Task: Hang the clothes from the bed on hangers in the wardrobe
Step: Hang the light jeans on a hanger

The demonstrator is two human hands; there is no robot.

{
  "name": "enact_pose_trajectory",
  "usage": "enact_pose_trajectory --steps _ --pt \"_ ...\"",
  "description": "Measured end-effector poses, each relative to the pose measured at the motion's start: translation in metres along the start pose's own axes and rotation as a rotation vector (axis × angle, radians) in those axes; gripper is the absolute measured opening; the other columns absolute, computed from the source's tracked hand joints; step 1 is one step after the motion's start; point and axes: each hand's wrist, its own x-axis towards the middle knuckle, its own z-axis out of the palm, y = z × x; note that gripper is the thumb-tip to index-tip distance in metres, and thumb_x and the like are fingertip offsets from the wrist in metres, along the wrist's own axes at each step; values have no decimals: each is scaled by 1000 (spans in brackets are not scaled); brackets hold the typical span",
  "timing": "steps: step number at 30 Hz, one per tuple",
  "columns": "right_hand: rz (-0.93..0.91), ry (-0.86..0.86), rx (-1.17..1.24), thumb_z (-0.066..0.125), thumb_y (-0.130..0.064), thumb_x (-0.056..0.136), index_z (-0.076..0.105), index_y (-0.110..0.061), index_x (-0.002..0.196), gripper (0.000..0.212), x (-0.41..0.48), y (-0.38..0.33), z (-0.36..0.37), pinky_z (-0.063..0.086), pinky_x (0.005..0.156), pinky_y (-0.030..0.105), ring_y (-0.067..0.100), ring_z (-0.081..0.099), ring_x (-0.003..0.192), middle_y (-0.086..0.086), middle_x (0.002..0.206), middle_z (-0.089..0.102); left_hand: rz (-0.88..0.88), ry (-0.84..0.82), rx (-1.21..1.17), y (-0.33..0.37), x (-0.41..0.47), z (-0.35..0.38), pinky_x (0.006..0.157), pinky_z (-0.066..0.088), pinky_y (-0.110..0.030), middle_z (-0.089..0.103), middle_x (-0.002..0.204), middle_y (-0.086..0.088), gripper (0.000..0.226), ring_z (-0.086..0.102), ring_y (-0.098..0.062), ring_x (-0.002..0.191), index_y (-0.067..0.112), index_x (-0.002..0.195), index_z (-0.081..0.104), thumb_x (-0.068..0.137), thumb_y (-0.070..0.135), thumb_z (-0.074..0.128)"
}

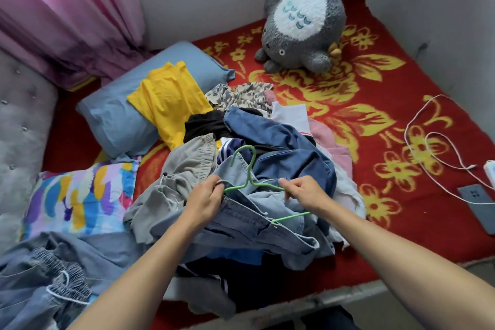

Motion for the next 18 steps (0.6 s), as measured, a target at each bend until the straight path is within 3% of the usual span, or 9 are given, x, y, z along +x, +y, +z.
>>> enact_pose_trajectory --steps 2,4,8,10,11,13,16,18 --pt "-6 -44 41 58 -46 92 64 -15 55 49 -2 -5 11 32 55 27 9 38 45 -1 47 44 30 -26 -22 7 -1 -4 68 39 -41 57 71 -3 24 53 -22 73 12 75 52 94 27 46" --pt "36 20 67 61 -46 90 64 -13 63 43 -1 -2 14 37 59 29 11 46 53 -1 57 55 50 -47 -23 8 -4 -10 67 39 -37 56 68 2 27 52 -15 69 17 75 54 85 40 44" --pt "168 518 -80 57 -32 88 67 -23 89 13 -1 31 0 46 81 35 23 59 92 2 98 65 80 3 62 1 -16 -19 60 41 -33 53 58 5 42 49 -10 58 22 69 53 73 64 51" --pt "315 656 -26 49 -23 90 66 -18 99 20 -8 57 -7 43 86 37 32 56 105 10 111 64 75 75 72 -3 -20 -24 58 42 -37 51 53 5 48 48 -12 54 23 62 48 71 70 54" --pt "414 645 34 47 -23 91 66 -13 101 24 -10 72 -5 41 84 36 35 56 106 15 114 64 76 108 76 -4 -22 -26 56 40 -39 49 50 5 51 46 -13 52 22 60 46 71 71 54" --pt "583 428 192 50 -40 84 67 -7 95 39 -18 96 11 41 80 36 34 57 100 18 108 65 89 140 72 -6 -24 -30 54 37 -41 44 48 4 58 41 -13 49 18 58 42 74 73 52" --pt "682 -108 448 65 -66 70 72 -26 99 49 -33 105 54 41 82 36 20 56 110 -1 110 67 112 137 49 -8 -24 -36 54 38 -43 40 47 2 63 39 -13 49 16 53 39 78 72 53" --pt "580 -238 422 84 -51 60 75 -24 97 47 -34 111 84 44 74 29 17 61 107 -4 105 71 122 124 25 -11 -24 -39 54 39 -43 42 48 -1 63 40 -14 49 13 52 42 79 69 55"
